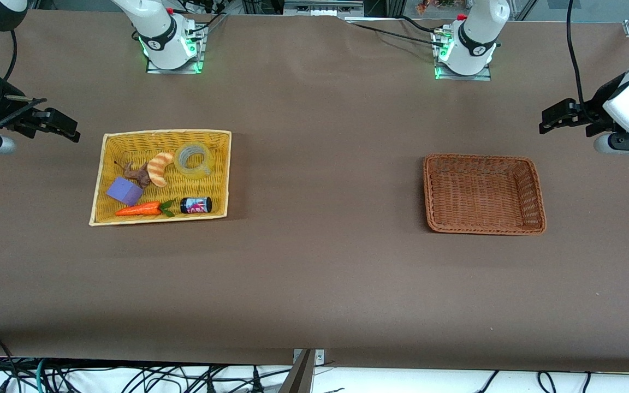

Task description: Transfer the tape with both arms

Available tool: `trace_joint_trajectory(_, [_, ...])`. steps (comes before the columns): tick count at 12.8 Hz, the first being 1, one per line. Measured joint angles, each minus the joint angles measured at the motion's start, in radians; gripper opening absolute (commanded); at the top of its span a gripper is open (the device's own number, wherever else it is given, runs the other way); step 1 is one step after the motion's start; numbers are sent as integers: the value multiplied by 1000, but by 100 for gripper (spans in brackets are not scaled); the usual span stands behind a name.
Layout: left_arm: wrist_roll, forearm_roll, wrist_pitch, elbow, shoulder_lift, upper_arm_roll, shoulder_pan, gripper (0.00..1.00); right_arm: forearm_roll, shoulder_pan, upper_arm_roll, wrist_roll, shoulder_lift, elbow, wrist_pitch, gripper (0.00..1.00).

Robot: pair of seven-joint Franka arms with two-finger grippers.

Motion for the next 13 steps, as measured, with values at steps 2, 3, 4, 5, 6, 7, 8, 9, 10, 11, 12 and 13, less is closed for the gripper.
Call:
trace_joint_trajectory(2, [0,0,0,0,0,0,0,100,0,0,0,1,0,0,0,100])
trace_joint_trajectory(3, [0,0,0,0,0,0,0,100,0,0,0,1,0,0,0,100])
trace_joint_trajectory(4, [0,0,0,0,0,0,0,100,0,0,0,1,0,0,0,100])
trace_joint_trajectory(5, [0,0,0,0,0,0,0,100,0,0,0,1,0,0,0,100])
trace_joint_trajectory(6, [0,0,0,0,0,0,0,100,0,0,0,1,0,0,-1,100])
trace_joint_trajectory(7, [0,0,0,0,0,0,0,100,0,0,0,1,0,0,-2,100])
trace_joint_trajectory(8, [0,0,0,0,0,0,0,100,0,0,0,1,0,0,-4,100])
trace_joint_trajectory(9, [0,0,0,0,0,0,0,100,0,0,0,2,0,-1,-5,100])
trace_joint_trajectory(10, [0,0,0,0,0,0,0,100,0,0,0,2,1,-1,-5,100])
trace_joint_trajectory(11, [0,0,0,0,0,0,0,100,0,0,0,1,3,-2,-5,100])
trace_joint_trajectory(12, [0,0,0,0,0,0,0,100,0,0,1,1,6,-3,-6,100])
trace_joint_trajectory(13, [0,0,0,0,0,0,0,100,0,0,1,1,11,-4,-6,100])
